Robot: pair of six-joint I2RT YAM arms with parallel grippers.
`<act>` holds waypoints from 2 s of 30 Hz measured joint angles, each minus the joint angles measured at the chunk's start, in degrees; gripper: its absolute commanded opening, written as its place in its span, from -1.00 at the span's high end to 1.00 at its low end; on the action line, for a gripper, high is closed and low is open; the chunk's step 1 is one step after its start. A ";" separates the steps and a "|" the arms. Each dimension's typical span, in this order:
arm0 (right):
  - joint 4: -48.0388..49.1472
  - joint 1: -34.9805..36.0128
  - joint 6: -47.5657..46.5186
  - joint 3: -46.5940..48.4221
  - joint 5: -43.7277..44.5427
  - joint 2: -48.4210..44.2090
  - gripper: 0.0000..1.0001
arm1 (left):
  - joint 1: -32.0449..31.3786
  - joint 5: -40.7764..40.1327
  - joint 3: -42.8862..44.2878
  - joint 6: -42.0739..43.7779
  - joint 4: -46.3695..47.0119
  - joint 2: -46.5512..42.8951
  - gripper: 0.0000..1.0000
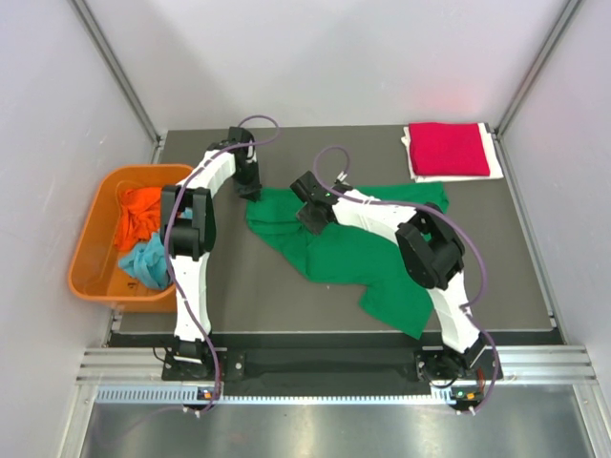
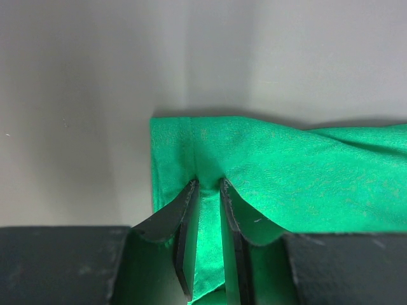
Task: Fold and stack the t-shirts
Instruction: Fold the tshirt
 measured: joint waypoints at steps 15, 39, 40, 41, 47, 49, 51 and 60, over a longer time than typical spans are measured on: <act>0.17 0.04 0.46 1.36 -0.66 3.52 1.00 | 0.28 0.44 -0.37 -0.79 0.42 -0.15 0.51; 8.33 10.93 2.01 -7.06 -6.27 -7.63 1.00 | 0.42 -3.06 -0.09 -0.96 0.87 -0.09 0.53; 8.46 11.63 2.91 -7.06 -6.38 -7.63 1.00 | 0.44 -3.06 -0.09 -0.96 0.87 -0.09 0.53; 8.57 12.35 3.93 -7.08 -6.40 -7.63 1.00 | 0.44 -3.04 -0.11 -0.96 0.90 -0.09 0.53; 9.51 15.91 10.47 -8.44 -4.22 -7.67 1.00 | 0.44 -3.06 -0.20 -0.96 1.01 -0.09 0.53; 10.71 16.87 12.33 -9.81 -3.69 -7.85 1.00 | 0.48 -3.06 -0.35 -0.92 1.16 -0.09 0.53; 11.93 17.18 13.62 -11.72 -3.67 -7.96 1.00 | 0.48 -3.06 -0.50 -0.87 1.33 -0.11 0.55; 19.65 16.28 12.37 -13.07 -11.37 -6.91 0.99 | 0.48 -2.69 -0.68 1.16 1.57 -0.24 0.52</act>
